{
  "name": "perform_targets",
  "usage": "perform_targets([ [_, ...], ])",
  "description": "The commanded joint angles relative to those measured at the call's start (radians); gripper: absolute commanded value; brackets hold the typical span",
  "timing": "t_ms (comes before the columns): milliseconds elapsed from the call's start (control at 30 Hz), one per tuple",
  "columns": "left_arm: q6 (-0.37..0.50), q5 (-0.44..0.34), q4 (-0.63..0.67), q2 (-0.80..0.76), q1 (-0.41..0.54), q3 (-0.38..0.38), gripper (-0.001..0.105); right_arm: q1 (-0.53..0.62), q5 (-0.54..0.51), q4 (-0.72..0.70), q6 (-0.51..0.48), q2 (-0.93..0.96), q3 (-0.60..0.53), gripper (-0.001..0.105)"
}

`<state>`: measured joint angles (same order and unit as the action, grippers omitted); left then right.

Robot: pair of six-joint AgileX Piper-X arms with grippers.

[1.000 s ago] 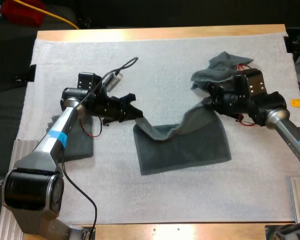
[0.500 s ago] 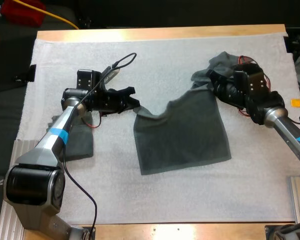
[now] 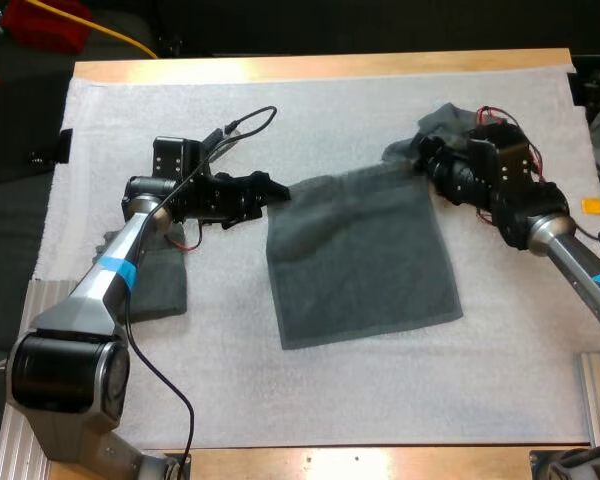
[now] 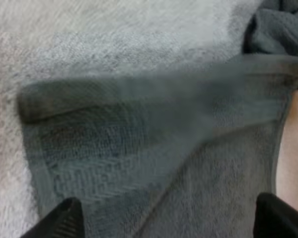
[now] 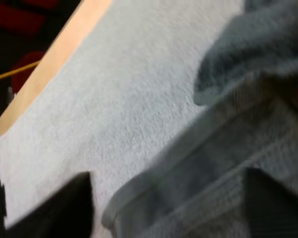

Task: Pick towel from pile, fold and stack

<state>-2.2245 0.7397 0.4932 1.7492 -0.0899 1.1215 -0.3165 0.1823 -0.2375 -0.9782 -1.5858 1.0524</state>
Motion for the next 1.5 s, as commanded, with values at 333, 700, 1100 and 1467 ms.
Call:
perform_targets([
  [333, 0.170, -0.045, 0.136, -0.222, 0.001, 0.004, 0.067, 0.002, -0.060, -0.242, -0.210, 0.145, 0.002, 0.071],
  [700, 0.348, -0.140, 0.410, -0.441, -0.003, 0.004, 0.067, 0.002, -0.050, -0.525, -0.334, 0.313, 0.002, 0.070],
  [1100, 0.361, -0.308, 0.540, -0.708, -0.172, -0.089, 0.067, 0.002, -0.027, -0.814, -0.470, 0.484, 0.002, 0.070],
  [1467, 0.315, -0.349, 0.676, -0.933, -0.258, -0.158, 0.067, 0.002, -0.022, -0.973, -0.493, 0.635, 0.002, 0.070],
])
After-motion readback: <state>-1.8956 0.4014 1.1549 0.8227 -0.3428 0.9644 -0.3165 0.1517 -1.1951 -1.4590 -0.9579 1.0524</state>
